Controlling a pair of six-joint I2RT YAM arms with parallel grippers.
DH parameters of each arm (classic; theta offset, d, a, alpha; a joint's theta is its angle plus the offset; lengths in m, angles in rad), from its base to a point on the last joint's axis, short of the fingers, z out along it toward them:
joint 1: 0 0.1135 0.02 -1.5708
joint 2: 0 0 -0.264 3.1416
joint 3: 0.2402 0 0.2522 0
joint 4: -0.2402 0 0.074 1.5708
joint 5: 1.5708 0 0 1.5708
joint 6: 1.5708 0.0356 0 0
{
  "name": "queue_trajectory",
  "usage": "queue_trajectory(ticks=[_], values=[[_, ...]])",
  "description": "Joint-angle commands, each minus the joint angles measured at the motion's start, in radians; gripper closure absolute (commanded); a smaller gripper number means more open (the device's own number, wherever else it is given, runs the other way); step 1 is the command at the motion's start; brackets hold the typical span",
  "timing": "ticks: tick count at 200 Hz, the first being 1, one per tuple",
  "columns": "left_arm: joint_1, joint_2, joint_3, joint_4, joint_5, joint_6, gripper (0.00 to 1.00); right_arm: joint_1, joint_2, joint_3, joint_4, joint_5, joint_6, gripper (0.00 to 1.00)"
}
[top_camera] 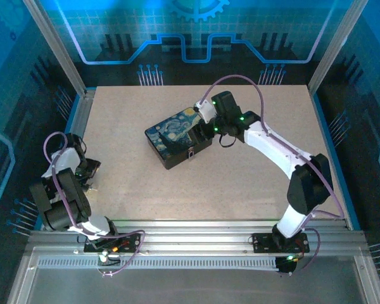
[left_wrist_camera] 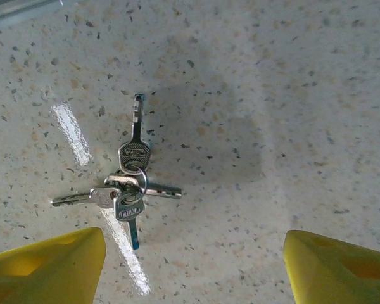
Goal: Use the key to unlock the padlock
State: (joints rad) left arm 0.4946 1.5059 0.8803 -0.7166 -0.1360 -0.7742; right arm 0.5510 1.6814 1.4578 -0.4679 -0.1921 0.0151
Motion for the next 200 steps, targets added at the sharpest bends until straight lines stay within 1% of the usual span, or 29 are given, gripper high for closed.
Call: queue_trajectory(ticks=[1, 28, 60, 81, 96, 114, 144, 151, 160, 174, 200], values=[[0.014, 0.017, 0.034, -0.015, -0.042, 0.024, 0.25, 0.016, -0.032, -0.020, -0.018, 0.002, 0.028, 0.25], [0.043, 0.040, 0.029, 0.000, -0.050, 0.035, 0.26, 0.029, -0.030, -0.028, -0.018, 0.000, 0.032, 0.25], [0.055, 0.072, 0.014, 0.012, -0.074, 0.041, 0.27, 0.036, -0.014, -0.027, -0.020, 0.011, 0.037, 0.25], [0.057, 0.088, 0.012, 0.025, -0.083, 0.042, 0.30, 0.038, -0.009, -0.026, -0.024, 0.013, 0.038, 0.26], [0.056, 0.109, 0.014, 0.032, -0.076, 0.044, 0.38, 0.038, -0.009, -0.025, -0.028, 0.017, 0.036, 0.26], [0.057, 0.130, 0.016, 0.041, -0.062, 0.047, 0.50, 0.038, -0.015, -0.028, -0.037, 0.022, 0.034, 0.26], [0.056, 0.133, 0.009, 0.045, -0.053, 0.043, 0.53, 0.038, -0.033, -0.037, -0.047, 0.035, 0.025, 0.26], [0.056, 0.129, 0.007, 0.044, -0.052, 0.042, 0.56, 0.037, -0.038, -0.040, -0.049, 0.041, 0.024, 0.26], [0.055, 0.122, 0.004, 0.047, -0.041, 0.045, 0.63, 0.038, -0.043, -0.043, -0.050, 0.046, 0.023, 0.26], [0.053, 0.110, -0.004, 0.054, -0.020, 0.046, 0.70, 0.038, -0.048, -0.048, -0.048, 0.055, 0.022, 0.26], [0.040, 0.090, -0.012, 0.056, 0.001, 0.048, 0.73, 0.037, -0.051, -0.047, -0.049, 0.058, 0.026, 0.26]])
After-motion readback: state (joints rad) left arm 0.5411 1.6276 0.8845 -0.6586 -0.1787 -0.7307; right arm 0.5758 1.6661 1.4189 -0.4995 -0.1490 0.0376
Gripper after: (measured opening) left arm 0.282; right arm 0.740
